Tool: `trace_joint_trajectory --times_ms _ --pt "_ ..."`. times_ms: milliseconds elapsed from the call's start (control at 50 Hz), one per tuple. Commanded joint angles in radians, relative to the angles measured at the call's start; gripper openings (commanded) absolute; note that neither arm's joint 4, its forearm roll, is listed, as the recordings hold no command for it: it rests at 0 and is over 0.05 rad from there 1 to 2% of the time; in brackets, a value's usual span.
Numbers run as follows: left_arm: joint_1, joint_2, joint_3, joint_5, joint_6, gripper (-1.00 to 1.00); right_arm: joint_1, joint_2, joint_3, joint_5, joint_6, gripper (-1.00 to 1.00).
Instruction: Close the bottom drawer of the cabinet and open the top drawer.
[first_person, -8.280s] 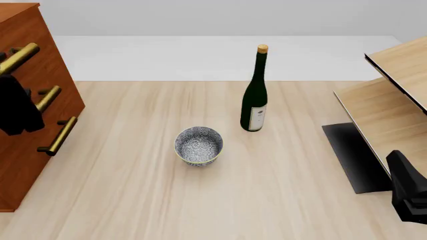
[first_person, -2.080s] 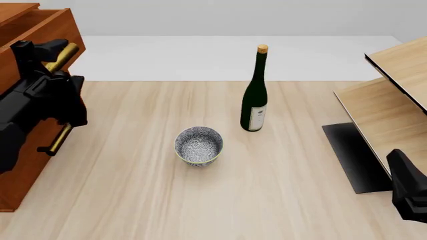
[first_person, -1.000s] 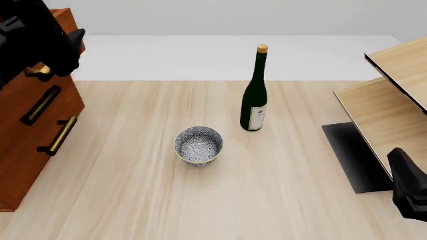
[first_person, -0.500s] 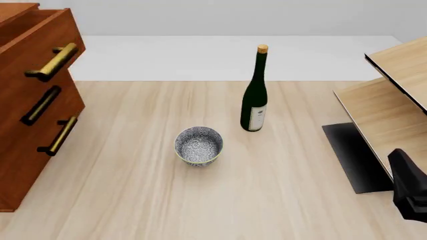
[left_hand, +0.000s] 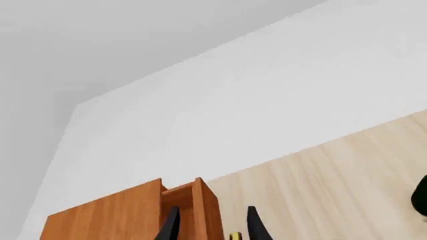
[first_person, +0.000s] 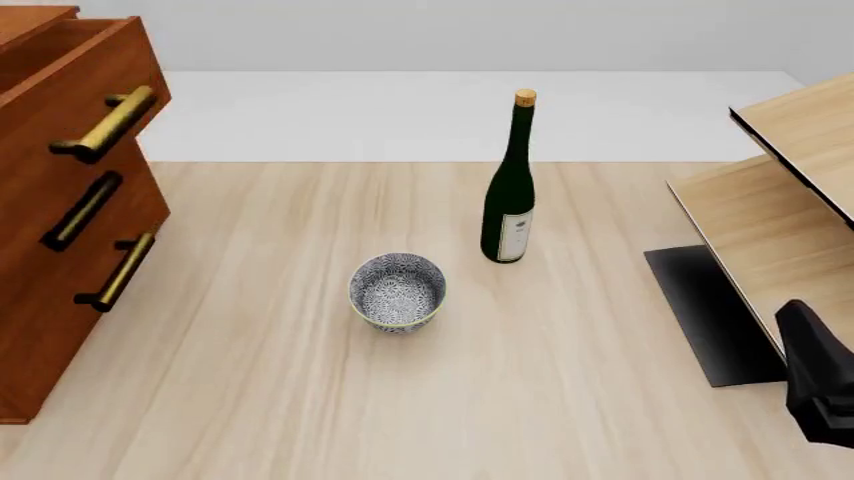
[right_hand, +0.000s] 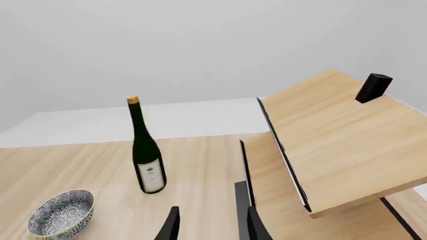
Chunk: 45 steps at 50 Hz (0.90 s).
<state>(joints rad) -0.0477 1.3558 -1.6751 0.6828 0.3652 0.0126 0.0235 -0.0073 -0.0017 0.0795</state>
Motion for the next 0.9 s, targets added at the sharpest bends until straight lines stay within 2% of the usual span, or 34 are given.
trace_joint_trajectory --times_ms 20,100,140,220,300,600,900 --pt "0.002 0.038 -0.078 0.114 -0.162 1.00 0.002 0.000 0.000 0.000 -0.002 1.00" --pt "0.011 0.037 -0.065 0.123 -0.191 1.00 0.002 0.004 0.000 -0.005 -0.002 1.00" --pt "0.035 0.033 -0.051 0.118 -0.169 1.00 0.002 0.006 0.000 -0.006 -0.002 1.00" --pt "0.052 0.035 -0.044 0.127 -0.184 1.00 0.002 0.008 0.000 -0.009 0.000 1.00" --pt "0.051 0.046 -0.024 0.141 -0.224 1.00 0.002 0.010 0.000 -0.011 -0.001 1.00" --pt "0.072 0.015 0.084 0.099 -0.281 1.00 0.003 0.010 -0.001 -0.010 -0.002 1.00" --pt "0.098 0.008 0.152 0.058 -0.283 1.00 0.003 0.011 -0.002 -0.009 -0.004 1.00"
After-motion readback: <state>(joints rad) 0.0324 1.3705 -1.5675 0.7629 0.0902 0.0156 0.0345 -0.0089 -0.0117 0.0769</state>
